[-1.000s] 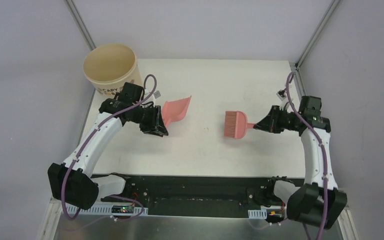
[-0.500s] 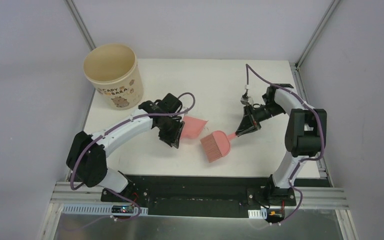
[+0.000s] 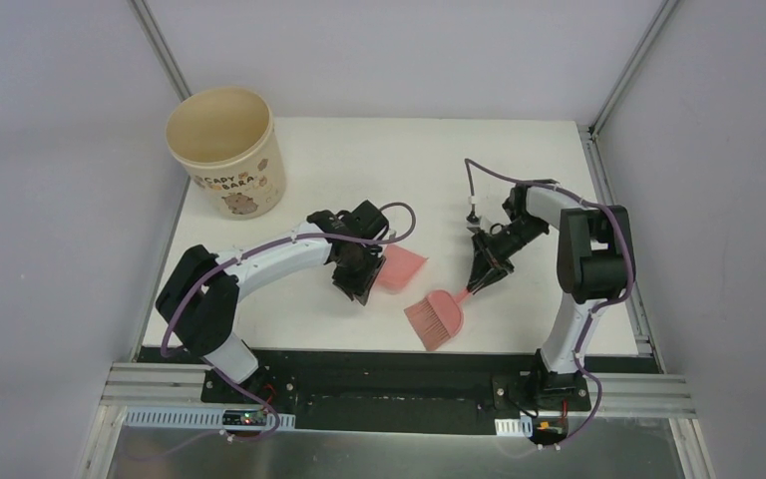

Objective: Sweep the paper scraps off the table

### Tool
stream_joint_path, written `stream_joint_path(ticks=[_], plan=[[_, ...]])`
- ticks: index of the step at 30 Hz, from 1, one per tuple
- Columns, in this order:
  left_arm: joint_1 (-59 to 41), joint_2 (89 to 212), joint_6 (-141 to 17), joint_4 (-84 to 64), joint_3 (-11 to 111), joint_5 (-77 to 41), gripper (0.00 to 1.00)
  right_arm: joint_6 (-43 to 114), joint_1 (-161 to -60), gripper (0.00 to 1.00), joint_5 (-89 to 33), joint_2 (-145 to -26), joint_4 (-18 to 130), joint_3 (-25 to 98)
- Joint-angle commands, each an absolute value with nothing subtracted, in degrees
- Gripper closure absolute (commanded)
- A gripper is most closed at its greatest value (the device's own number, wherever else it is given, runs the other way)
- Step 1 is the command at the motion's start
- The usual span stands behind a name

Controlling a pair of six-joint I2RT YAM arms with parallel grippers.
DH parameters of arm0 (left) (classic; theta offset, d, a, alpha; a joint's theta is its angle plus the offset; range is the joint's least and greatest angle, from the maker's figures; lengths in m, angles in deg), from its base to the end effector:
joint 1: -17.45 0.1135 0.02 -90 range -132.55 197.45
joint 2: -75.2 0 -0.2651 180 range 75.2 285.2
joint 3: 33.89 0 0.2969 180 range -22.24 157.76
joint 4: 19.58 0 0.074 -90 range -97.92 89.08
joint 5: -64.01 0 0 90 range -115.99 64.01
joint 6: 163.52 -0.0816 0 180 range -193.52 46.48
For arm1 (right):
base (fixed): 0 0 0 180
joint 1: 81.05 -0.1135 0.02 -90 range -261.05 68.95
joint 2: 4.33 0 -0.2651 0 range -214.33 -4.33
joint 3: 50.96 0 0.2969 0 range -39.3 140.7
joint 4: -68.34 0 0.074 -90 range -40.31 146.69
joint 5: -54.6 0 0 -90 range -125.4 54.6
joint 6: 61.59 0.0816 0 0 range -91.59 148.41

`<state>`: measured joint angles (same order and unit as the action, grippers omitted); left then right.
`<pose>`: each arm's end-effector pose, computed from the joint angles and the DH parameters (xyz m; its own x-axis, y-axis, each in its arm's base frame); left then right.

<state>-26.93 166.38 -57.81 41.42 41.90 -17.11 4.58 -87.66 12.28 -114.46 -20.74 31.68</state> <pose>0.2400 -0.2525 0.1495 -0.8628 0.4701 -0.1859 0.5021 0.8394 -0.2081 0.3079 0.0964 0.1100 -0.9141 -0.3798 0.1420 -0.1293 0.6050 0.7856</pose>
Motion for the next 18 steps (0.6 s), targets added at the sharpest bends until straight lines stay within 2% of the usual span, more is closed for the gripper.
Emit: stream_joint_path(ticks=[1,7,10,14,15,18], plan=[[-28.7,164.8,-59.0,39.4,42.4,-15.9,0.96,9.5,-88.9,0.82,6.7,-112.1,-13.1,31.1],[-30.1,164.7,-58.9,39.5,42.3,-13.9,0.9,12.1,-88.8,0.63,2.6,-108.8,-9.3,30.2],[-30.2,163.4,-58.3,39.3,42.7,-16.4,0.75,12.8,-88.6,0.54,1.3,-105.8,-8.1,29.4],[-30.2,162.5,-58.8,39.5,43.8,-17.5,0.66,14.4,-88.2,0.39,-3.0,-100.8,-5.1,28.7],[-30.2,162.6,-58.9,39.8,44.2,-17.4,0.61,14.7,-88.0,0.31,-3.7,-99.7,-4.6,28.6],[-30.3,162.8,-58.5,40.2,44.9,-17.6,0.55,15.5,-86.3,0.16,-4.2,-95.9,-3.1,27.9]])
